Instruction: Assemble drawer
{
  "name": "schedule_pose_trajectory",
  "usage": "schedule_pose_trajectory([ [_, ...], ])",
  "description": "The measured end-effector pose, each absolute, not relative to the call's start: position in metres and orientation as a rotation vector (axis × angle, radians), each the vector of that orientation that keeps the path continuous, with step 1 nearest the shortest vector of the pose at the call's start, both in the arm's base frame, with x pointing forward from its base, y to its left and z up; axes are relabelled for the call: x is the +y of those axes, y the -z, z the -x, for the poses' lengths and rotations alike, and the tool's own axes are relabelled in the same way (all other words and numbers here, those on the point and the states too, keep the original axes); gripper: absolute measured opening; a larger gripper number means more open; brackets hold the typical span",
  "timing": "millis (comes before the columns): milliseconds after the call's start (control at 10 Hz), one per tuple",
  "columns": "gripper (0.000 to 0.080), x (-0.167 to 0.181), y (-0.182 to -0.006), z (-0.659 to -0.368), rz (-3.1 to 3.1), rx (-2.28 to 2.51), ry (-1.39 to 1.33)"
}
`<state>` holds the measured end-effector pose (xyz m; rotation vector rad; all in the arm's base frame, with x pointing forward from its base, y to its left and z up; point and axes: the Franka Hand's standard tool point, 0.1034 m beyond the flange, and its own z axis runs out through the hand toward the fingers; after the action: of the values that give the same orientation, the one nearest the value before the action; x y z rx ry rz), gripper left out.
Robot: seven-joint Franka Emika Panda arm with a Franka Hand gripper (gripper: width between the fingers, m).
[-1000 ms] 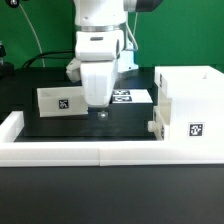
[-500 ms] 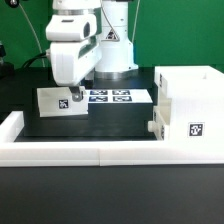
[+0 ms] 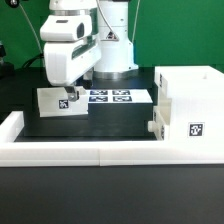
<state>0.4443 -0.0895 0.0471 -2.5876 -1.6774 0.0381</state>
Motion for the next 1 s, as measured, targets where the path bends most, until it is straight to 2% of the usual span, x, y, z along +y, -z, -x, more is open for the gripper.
schedule_pose_trajectory([
  [400, 0.0649, -0.098, -0.058, -0.419, 2.91, -1.149, 0.028],
  [500, 0.0649, -0.101, -0.065, -0.42, 2.979, -0.979, 0.054],
  [600, 0.0649, -0.103, -0.064, -0.413, 3.033, -0.832, 0.099],
  [700, 0.0649, -0.104, -0.055, -0.398, 3.059, -0.699, 0.096],
  [1000, 0.0649, -0.103, -0.055, -0.398, 3.064, -0.653, 0.088],
])
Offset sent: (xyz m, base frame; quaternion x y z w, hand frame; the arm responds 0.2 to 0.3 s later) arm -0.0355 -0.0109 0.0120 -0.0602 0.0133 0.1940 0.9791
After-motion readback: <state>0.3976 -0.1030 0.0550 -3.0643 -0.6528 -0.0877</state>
